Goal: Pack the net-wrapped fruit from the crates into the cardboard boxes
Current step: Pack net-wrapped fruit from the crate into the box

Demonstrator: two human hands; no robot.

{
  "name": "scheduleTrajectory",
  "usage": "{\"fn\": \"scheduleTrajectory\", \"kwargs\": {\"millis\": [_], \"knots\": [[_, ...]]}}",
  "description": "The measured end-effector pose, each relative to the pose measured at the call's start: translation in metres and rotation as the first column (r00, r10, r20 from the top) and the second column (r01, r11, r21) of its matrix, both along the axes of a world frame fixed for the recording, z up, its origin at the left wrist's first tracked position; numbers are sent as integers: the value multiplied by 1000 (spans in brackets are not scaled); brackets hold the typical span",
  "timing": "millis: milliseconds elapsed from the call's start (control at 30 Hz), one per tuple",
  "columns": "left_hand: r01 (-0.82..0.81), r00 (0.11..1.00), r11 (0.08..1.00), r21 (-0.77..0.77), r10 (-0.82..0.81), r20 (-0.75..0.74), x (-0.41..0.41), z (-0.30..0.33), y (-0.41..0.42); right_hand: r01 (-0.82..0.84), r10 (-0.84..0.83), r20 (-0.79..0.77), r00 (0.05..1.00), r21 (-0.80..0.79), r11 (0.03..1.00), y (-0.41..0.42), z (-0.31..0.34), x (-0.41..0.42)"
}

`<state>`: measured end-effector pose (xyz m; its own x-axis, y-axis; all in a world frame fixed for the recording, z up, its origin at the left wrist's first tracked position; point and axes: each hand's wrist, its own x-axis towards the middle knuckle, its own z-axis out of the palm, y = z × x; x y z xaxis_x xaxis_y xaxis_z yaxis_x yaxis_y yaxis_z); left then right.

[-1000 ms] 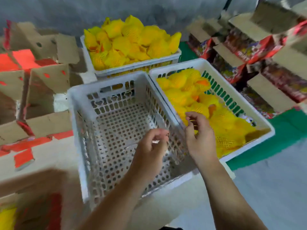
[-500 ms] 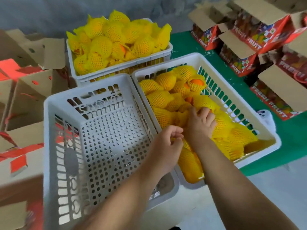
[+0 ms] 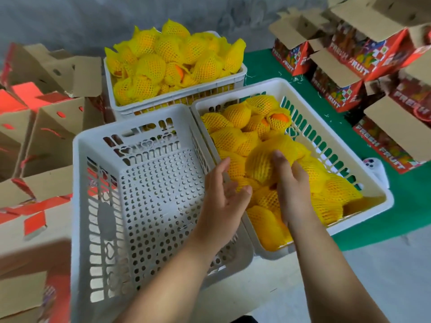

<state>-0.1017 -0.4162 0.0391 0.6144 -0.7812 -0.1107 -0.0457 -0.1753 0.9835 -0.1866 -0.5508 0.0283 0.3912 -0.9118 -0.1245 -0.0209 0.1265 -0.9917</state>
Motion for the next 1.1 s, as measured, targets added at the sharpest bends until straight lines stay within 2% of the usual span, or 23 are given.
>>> {"fn": "scheduleTrajectory", "kwargs": {"millis": [67,133,200,267,367,433,600,767,900,967,1033,1067,1100], "knots": [[62,996,996,-63,-58,61,5,4,15,-205,122,255,959,330,921,34,6,3],[43,989,995,-93,-29,148,14,9,33,-364,185,383,905,471,804,61,13,9],[-48,981,992,-119,70,183,22,13,54,-425,239,401,885,481,767,77,19,16],[-156,975,973,-170,179,132,25,13,75,-463,266,427,864,468,753,90,23,23],[-295,946,924,-244,319,63,36,13,103,-575,346,492,799,452,682,118,28,34],[-309,939,920,-240,335,77,48,13,125,-596,366,497,787,459,659,141,29,43],[-303,905,939,-166,337,258,61,8,202,-575,364,473,802,450,683,202,32,66],[-271,938,961,-50,276,212,88,-6,311,-520,429,305,850,363,773,304,28,101],[-243,947,970,29,231,226,122,-4,420,-551,517,192,834,278,787,403,21,142],[-226,949,972,64,204,242,141,-3,472,-567,522,223,824,343,749,451,14,166],[-216,944,971,103,181,276,162,-2,517,-561,492,276,826,489,668,490,4,190],[-218,943,967,133,174,284,173,-4,535,-546,488,260,833,525,652,505,0,201],[-229,940,959,166,174,293,186,-7,552,-529,508,196,839,512,676,518,-5,212]]}}
